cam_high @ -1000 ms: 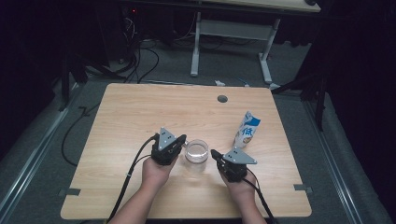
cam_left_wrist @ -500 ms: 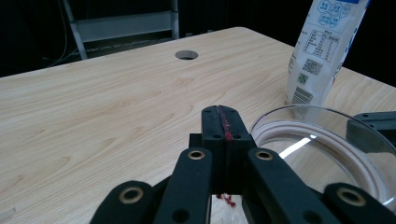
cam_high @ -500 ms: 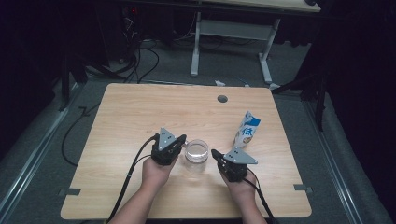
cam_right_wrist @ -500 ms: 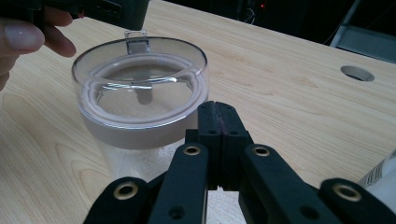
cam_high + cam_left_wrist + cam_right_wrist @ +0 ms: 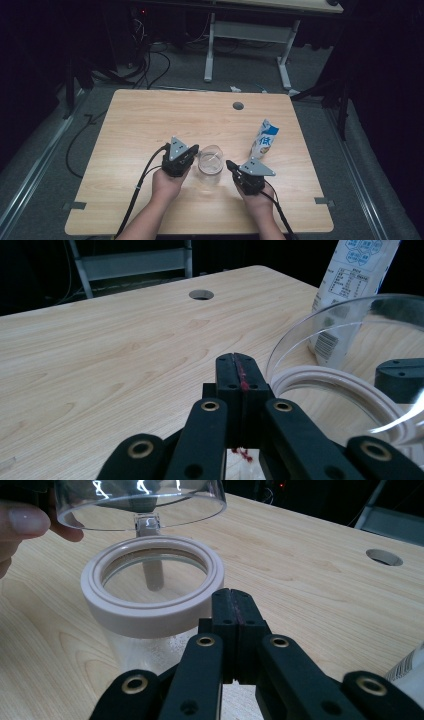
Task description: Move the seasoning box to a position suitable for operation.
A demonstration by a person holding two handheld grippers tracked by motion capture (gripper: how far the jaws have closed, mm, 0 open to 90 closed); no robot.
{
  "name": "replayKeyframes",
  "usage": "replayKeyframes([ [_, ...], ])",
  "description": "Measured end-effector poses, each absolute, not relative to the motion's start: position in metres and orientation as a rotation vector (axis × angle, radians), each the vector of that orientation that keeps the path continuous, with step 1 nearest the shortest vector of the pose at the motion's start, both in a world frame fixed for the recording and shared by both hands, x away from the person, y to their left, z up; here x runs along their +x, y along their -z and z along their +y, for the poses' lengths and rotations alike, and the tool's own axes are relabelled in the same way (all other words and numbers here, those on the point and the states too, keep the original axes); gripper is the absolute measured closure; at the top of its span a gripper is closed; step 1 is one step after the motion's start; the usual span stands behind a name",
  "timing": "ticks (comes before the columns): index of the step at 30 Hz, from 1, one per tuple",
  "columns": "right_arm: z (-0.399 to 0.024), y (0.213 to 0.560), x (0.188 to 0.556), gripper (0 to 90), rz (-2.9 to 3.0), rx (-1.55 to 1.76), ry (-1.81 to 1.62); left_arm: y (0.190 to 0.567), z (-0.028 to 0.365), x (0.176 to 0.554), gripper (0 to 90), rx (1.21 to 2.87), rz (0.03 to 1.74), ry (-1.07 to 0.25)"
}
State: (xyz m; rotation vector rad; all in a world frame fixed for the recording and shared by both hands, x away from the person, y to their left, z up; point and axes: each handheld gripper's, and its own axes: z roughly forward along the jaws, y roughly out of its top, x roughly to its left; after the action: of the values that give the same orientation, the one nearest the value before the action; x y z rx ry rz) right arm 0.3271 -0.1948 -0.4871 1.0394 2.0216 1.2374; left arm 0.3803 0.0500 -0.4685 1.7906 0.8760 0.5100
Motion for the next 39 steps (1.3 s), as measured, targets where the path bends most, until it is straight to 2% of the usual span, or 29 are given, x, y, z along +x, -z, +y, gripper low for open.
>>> replayKeyframes([
  [33,-0.187,0.482,0.321,90.0,2.031,0.978,-1.268,0.466,0.047,0.377,90.0,1.796,0.868,-0.51],
  [39,-0.186,0.479,0.319,90.0,2.022,0.967,-1.286,0.463,0.06,0.365,90.0,1.734,0.878,-0.498],
])
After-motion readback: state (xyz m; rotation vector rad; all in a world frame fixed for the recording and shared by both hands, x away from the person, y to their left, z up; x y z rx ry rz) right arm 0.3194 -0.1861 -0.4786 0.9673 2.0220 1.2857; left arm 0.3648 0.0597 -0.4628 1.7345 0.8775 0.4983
